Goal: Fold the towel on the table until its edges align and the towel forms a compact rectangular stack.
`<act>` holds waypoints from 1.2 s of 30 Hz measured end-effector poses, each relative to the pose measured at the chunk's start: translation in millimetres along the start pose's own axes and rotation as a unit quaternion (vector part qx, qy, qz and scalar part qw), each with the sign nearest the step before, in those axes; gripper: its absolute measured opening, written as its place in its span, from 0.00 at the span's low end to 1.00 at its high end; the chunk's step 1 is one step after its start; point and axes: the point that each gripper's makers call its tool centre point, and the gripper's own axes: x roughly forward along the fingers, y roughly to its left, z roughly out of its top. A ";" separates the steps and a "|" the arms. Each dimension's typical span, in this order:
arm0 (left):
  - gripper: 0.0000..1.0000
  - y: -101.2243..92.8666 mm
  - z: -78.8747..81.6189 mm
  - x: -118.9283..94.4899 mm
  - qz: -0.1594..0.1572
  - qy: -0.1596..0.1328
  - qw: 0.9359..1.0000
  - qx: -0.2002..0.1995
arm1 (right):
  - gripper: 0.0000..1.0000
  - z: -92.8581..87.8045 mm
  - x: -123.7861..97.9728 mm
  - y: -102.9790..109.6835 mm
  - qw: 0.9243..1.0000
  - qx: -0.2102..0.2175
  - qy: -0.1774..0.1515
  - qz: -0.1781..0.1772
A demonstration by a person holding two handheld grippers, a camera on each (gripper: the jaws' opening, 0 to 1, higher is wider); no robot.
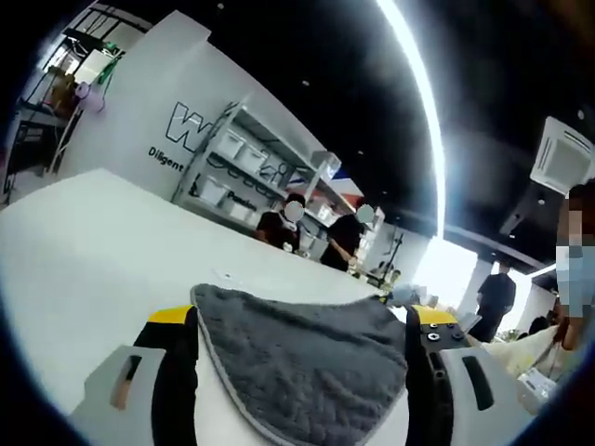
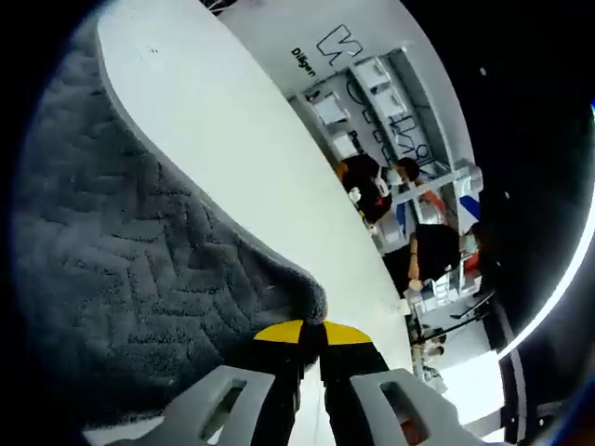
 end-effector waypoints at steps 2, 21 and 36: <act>0.90 0.5 -0.4 0.0 0.000 0.001 1.000 0.000 | 0.02 -6.6 7.4 4.8 1.000 -0.011 0.017 0.006; 0.90 -3.7 -2.7 -0.1 -0.003 -0.001 1.000 -0.005 | 0.24 -23.3 23.4 22.9 0.998 0.007 0.053 0.021; 0.89 -7.8 -9.0 2.0 -0.005 0.005 1.000 -0.009 | 0.85 -25.8 -46.6 -9.8 0.990 0.139 -0.010 0.013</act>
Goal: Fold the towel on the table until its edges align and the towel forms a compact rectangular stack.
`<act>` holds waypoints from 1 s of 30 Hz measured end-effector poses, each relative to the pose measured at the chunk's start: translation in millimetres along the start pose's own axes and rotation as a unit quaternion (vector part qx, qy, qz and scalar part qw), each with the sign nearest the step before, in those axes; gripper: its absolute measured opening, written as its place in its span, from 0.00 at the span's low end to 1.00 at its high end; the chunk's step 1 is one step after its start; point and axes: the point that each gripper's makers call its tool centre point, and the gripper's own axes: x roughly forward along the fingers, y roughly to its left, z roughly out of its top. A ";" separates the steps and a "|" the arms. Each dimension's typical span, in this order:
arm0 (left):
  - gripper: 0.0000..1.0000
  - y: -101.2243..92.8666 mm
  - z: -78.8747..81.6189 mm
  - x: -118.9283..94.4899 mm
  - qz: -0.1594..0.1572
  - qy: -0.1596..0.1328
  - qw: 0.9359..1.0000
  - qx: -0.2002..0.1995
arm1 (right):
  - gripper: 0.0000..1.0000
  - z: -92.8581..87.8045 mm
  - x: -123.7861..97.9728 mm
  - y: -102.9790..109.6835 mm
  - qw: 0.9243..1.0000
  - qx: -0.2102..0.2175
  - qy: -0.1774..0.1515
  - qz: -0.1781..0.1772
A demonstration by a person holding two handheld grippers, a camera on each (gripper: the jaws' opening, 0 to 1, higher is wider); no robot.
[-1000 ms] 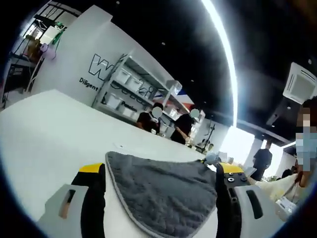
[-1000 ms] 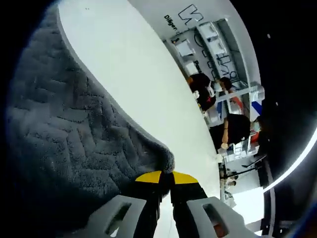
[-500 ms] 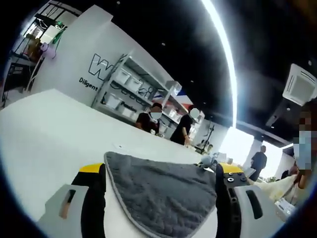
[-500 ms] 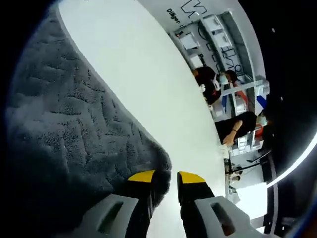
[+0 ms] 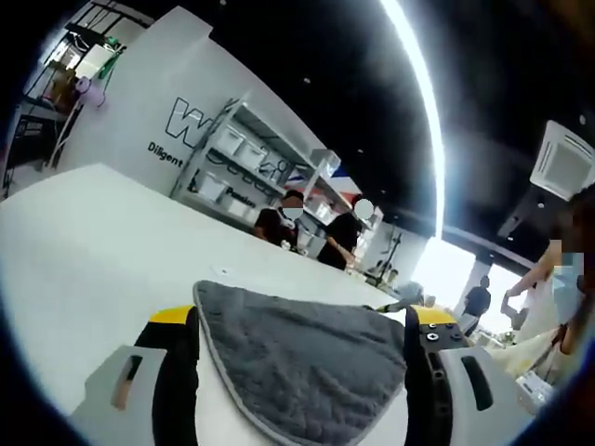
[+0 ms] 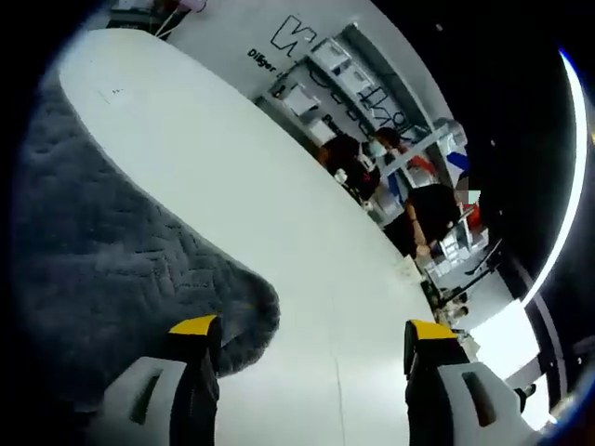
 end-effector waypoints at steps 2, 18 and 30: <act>0.89 1.2 0.1 0.1 0.000 0.002 1.000 0.000 | 0.90 -1.7 -9.8 2.8 1.000 0.005 -0.001 0.011; 0.89 5.8 -9.4 3.6 0.009 0.020 1.000 0.003 | 0.99 39.6 -101.1 80.7 0.974 0.042 -0.103 0.200; 0.89 12.3 -13.4 4.9 0.017 0.033 0.999 0.006 | 0.99 57.4 -137.1 154.2 0.915 0.078 -0.197 0.342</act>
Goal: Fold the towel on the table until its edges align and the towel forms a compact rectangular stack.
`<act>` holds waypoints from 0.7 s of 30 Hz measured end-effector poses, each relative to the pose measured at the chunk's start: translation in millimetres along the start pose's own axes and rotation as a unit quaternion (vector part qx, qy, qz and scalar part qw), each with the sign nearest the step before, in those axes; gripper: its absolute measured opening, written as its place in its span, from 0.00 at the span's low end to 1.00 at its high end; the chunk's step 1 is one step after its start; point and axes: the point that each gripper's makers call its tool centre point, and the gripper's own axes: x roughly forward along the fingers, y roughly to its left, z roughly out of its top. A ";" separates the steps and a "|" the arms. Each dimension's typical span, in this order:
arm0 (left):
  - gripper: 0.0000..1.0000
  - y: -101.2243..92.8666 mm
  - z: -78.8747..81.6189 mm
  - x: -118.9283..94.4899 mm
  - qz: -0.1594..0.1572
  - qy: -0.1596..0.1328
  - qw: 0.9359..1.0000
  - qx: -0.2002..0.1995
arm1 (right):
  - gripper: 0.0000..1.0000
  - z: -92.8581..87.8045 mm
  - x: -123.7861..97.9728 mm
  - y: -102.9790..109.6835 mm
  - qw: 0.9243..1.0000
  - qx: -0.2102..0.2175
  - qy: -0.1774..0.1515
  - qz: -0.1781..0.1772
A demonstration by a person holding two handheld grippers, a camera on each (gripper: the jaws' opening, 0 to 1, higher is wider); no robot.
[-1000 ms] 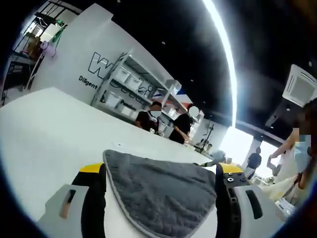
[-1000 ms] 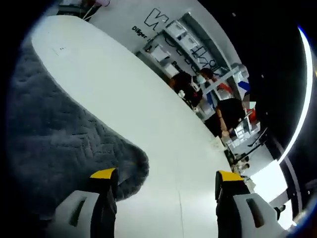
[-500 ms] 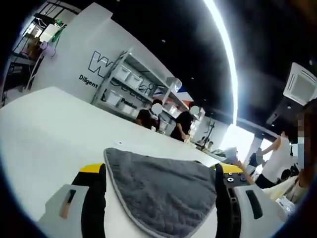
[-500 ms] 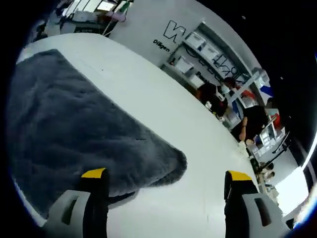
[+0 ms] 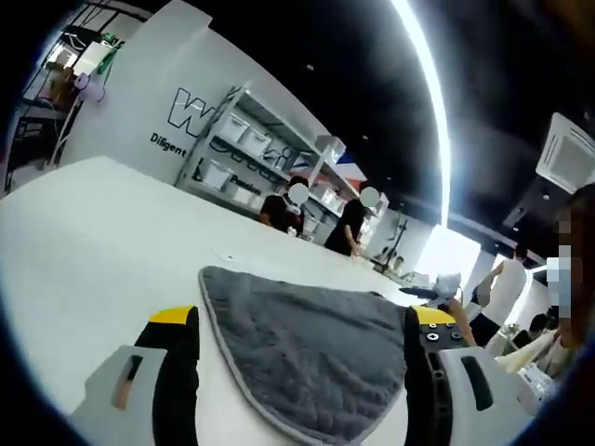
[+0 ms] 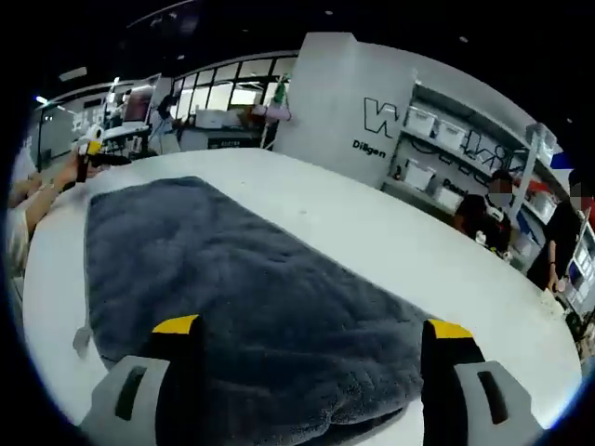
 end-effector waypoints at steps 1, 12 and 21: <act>0.89 0.5 -1.1 0.3 0.002 0.001 1.000 0.001 | 0.99 -2.1 1.4 1.0 1.000 -0.001 0.000 0.003; 0.87 -0.5 -18.8 8.5 0.016 0.025 0.999 0.014 | 0.99 -22.9 8.1 12.9 0.999 0.006 0.030 0.036; 0.72 7.4 -26.9 18.5 0.029 0.036 0.998 0.037 | 0.99 -10.0 2.1 16.7 0.999 0.017 0.001 0.052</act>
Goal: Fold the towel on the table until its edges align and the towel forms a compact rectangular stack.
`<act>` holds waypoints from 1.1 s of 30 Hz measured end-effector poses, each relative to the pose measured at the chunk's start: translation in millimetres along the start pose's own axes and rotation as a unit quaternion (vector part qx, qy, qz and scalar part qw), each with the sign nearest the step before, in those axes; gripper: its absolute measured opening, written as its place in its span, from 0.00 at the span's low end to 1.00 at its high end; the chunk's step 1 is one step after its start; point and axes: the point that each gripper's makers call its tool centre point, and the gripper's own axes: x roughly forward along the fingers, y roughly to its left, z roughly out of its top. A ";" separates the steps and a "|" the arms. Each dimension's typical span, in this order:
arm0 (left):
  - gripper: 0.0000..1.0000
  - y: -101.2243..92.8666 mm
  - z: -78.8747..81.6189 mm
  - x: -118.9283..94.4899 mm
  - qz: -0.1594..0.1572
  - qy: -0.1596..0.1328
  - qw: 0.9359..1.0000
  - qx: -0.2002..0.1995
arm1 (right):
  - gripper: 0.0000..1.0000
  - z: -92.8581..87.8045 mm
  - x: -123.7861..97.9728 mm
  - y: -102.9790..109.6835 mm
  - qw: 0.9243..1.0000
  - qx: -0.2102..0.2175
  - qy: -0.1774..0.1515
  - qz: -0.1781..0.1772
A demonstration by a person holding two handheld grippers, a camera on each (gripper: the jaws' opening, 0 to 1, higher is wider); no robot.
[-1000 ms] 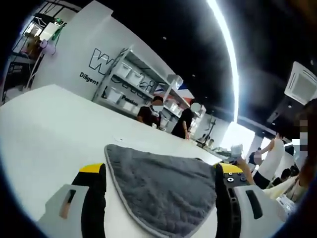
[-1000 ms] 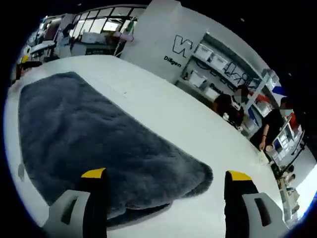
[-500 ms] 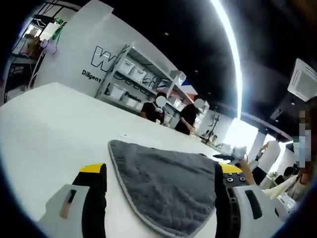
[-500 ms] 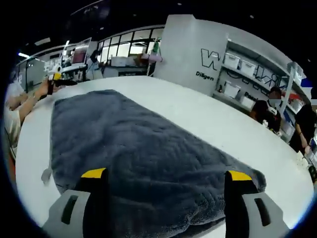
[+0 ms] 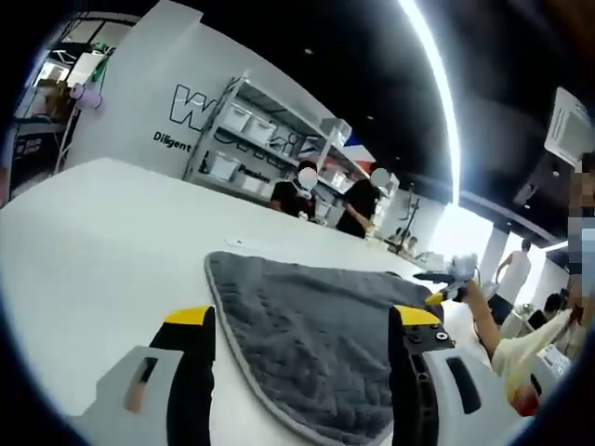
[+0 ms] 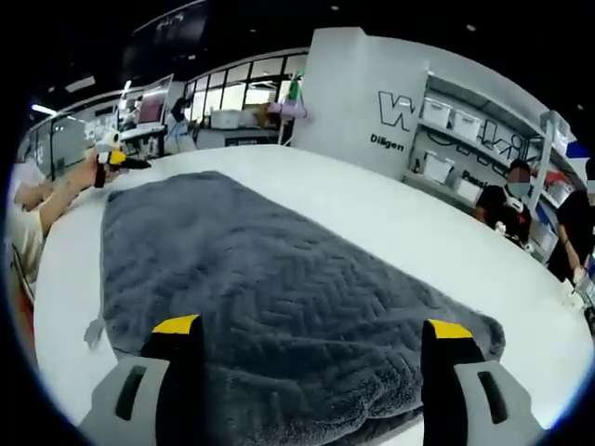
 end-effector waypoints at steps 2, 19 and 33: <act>0.68 1.8 -0.5 0.7 0.003 0.002 1.000 0.007 | 0.99 2.4 -1.4 2.7 1.000 -0.002 -0.005 0.001; 0.30 37.7 -25.8 1.3 0.089 0.069 0.993 0.041 | 0.99 6.2 0.7 9.1 1.000 -0.002 -0.010 0.011; 0.12 44.4 -42.4 0.9 0.120 0.112 0.984 0.072 | 0.98 -1.1 1.7 5.4 1.000 -0.002 0.005 -0.007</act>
